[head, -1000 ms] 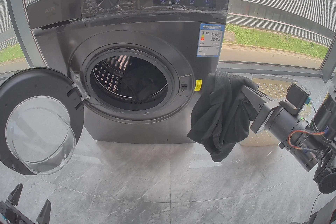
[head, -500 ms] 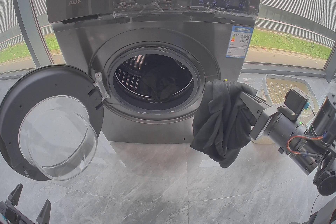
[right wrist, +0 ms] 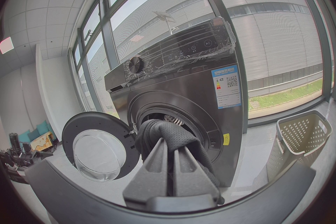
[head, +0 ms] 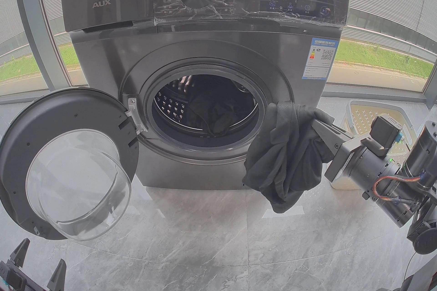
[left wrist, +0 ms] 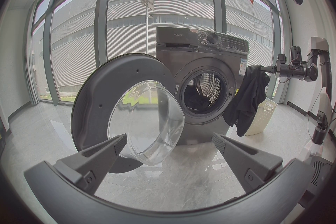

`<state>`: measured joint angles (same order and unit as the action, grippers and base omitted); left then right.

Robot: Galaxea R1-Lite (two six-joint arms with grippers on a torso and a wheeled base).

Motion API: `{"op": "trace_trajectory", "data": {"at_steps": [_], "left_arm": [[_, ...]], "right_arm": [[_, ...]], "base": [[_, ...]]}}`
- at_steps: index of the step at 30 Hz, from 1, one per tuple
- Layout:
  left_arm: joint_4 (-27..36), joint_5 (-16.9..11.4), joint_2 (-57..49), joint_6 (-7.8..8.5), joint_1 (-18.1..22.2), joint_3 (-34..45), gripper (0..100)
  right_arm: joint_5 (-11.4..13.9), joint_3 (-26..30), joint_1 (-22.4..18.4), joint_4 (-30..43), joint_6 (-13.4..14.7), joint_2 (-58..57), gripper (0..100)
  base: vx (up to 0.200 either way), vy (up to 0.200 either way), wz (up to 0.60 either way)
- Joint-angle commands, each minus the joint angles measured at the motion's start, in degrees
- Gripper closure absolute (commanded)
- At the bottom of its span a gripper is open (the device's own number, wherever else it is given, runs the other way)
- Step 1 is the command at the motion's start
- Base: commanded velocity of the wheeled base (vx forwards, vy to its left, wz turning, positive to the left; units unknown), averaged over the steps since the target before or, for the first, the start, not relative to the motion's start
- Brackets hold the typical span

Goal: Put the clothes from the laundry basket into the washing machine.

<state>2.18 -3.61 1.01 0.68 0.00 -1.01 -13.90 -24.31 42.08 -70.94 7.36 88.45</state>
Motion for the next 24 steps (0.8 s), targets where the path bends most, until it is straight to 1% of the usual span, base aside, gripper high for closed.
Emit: {"op": "trace_trajectory", "data": {"at_steps": [1, 14, 20, 24], "left_arm": [[0.0, 0.0, -1.0, 0.02, 0.0, 0.9, 0], [0.0, 0.0, -1.0, -0.07, 0.1, 0.9, 0], [0.0, 0.0, -1.0, -0.07, 0.0, 0.9, 0], [0.0, 0.0, -1.0, 0.02, 0.1, 0.9, 0]], "right_arm": [[0.0, 0.1, 0.1, 0.0, 0.0, 0.1, 100], [0.0, 0.3, 0.6, -0.1, 0.4, 1.6, 100], [0.0, 0.7, 0.6, -1.9, 0.3, 2.6, 100], [0.0, 1.1, 0.8, -1.9, 0.3, 2.8, 100]], "base": [[0.0, 0.0, 0.0], [0.0, 0.0, 0.0], [0.0, 0.0, 0.0], [0.0, 0.0, 0.0]]}}
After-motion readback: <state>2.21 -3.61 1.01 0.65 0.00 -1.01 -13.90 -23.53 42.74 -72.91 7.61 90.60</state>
